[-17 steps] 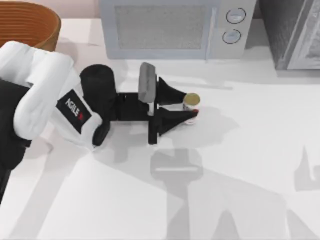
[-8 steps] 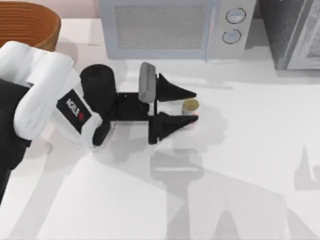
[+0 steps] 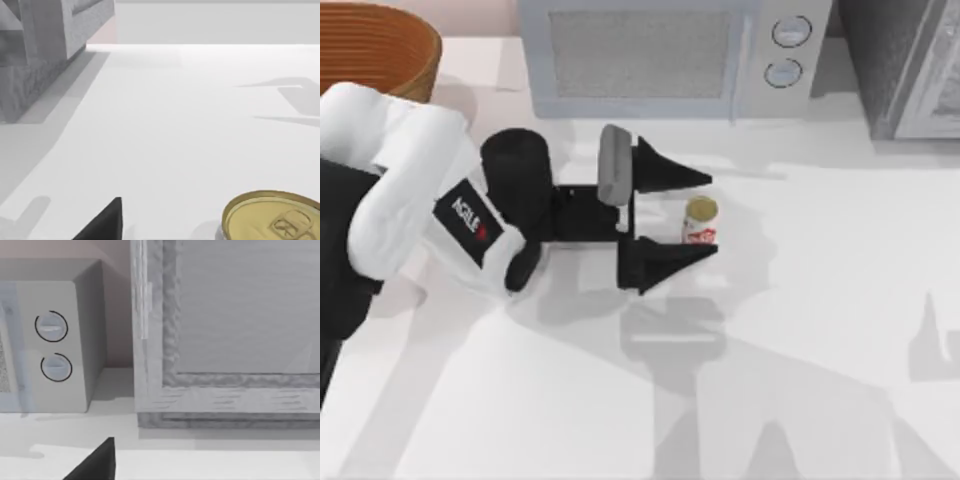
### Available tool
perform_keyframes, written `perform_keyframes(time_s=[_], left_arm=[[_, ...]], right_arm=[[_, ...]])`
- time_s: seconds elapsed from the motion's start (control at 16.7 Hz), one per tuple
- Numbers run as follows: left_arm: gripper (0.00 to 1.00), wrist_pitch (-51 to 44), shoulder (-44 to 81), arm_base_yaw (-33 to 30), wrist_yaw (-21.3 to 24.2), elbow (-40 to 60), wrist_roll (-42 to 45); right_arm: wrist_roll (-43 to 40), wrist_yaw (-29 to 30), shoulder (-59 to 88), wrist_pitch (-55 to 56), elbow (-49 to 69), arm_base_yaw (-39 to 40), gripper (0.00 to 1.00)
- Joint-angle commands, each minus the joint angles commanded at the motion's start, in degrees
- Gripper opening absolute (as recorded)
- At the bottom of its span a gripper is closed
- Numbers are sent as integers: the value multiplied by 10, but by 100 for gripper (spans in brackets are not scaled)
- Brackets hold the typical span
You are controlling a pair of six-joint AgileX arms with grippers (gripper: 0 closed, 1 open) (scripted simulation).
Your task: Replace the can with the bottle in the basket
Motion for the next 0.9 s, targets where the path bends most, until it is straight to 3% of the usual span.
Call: perform_keyframes(time_s=[0.24,0.42,0.66,0.9], left_arm=[[100,-5,-6,5,-5,-5,-2],[100,-50,-59,27,-45,-45,-7],[100,-152,-213,73,-140,-136,-6],[100,-280,-462,122,-262,-253,0]], right_arm=[[0,0,0,0,0,0,100],[0,0,0,0,0,0,100],[0,0,0,0,0,0,100],[0,0,0,0,0,0,100]])
